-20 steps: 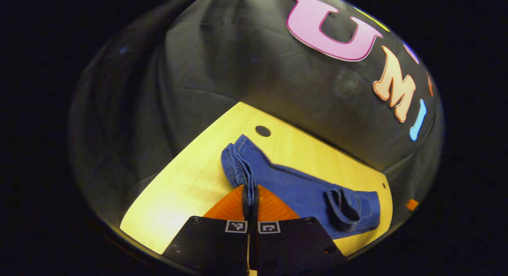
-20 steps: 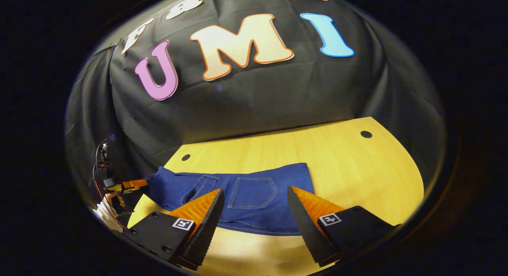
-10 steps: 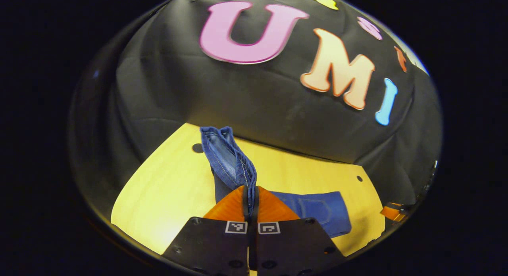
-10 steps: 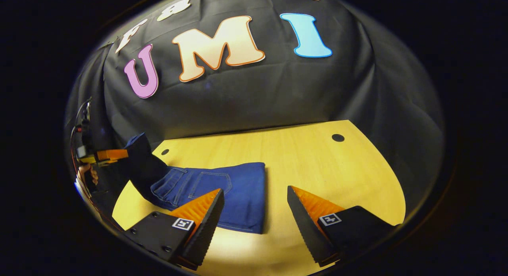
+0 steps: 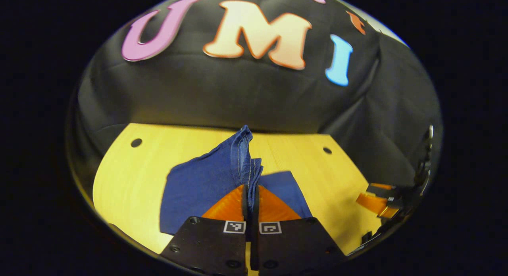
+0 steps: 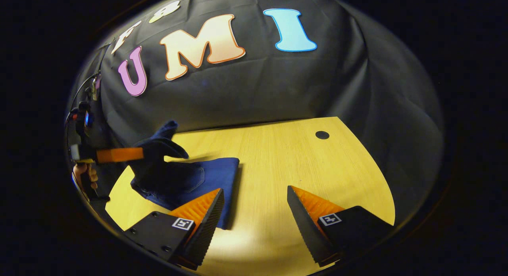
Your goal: Grasp the waist and the cuffs of the jeans and fold them to make the two legs overlap; first hold the waist and fold one-third of the jeans toward the cuffs, then hold the cuffs and fold the remaining one-third in the same direction to finish folding.
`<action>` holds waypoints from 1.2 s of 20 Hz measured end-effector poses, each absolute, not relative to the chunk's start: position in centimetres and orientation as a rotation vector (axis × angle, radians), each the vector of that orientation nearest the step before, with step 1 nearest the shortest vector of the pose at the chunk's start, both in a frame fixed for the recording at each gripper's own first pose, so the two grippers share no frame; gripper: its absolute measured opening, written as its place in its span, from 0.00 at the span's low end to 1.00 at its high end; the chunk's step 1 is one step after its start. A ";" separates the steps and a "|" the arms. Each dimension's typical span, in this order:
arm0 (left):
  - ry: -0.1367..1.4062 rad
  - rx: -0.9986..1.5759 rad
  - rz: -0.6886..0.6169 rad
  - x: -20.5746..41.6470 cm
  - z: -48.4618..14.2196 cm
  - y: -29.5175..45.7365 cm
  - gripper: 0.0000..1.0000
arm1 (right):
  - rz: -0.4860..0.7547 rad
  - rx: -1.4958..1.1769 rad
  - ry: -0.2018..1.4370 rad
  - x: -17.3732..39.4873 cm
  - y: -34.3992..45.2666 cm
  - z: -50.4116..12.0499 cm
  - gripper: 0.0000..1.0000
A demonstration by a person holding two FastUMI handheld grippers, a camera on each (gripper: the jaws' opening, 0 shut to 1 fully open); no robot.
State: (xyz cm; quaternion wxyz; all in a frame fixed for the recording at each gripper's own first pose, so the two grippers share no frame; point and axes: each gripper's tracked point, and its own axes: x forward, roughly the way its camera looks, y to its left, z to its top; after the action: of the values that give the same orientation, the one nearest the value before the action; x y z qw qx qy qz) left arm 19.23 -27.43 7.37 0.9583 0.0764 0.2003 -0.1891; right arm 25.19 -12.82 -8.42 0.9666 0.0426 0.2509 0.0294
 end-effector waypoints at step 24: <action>0.254 0.444 -0.228 12.7 8.1 -14.7 0.95 | 0.054 0.168 0.370 19.2 -3.7 -3.5 0.98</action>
State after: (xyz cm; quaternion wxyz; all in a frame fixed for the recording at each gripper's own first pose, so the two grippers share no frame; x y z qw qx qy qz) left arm 12.75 -14.66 8.10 0.9610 0.2193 0.1253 -0.1123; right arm 19.21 -3.72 -3.49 0.9791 0.0835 0.1836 0.0268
